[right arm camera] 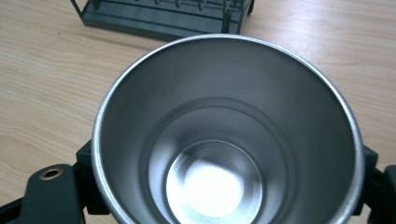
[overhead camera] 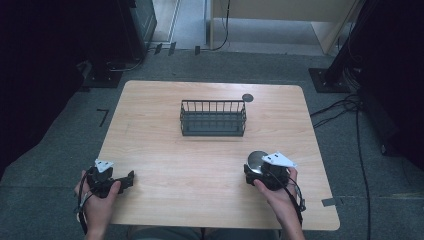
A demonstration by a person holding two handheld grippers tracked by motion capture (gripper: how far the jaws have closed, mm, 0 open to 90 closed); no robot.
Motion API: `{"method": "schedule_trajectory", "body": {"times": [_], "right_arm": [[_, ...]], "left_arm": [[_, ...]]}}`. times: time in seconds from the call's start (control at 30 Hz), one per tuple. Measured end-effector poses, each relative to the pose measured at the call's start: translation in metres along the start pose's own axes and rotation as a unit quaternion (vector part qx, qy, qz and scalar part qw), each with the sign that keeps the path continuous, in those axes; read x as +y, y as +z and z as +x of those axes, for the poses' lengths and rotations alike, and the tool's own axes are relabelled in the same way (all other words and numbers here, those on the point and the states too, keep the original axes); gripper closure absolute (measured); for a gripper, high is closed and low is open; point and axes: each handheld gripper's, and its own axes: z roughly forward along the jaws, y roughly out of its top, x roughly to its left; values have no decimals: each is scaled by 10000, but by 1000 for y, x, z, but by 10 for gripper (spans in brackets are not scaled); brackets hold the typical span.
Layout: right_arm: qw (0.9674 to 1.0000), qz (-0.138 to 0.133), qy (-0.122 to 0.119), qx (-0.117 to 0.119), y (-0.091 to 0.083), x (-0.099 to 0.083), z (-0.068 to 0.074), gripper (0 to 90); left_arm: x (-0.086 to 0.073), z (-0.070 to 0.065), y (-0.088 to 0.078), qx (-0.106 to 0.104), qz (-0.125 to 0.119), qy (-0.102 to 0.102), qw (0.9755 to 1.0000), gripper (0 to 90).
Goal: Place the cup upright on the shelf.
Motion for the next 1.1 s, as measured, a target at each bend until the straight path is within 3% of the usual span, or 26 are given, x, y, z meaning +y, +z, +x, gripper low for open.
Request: {"method": "schedule_trajectory", "body": {"times": [1.1], "right_arm": [[9994, -137, -210, 230, 29, 79, 23, 177]], "left_arm": [[0, 0, 0, 2, -19, -22, 10000, 0]]}}
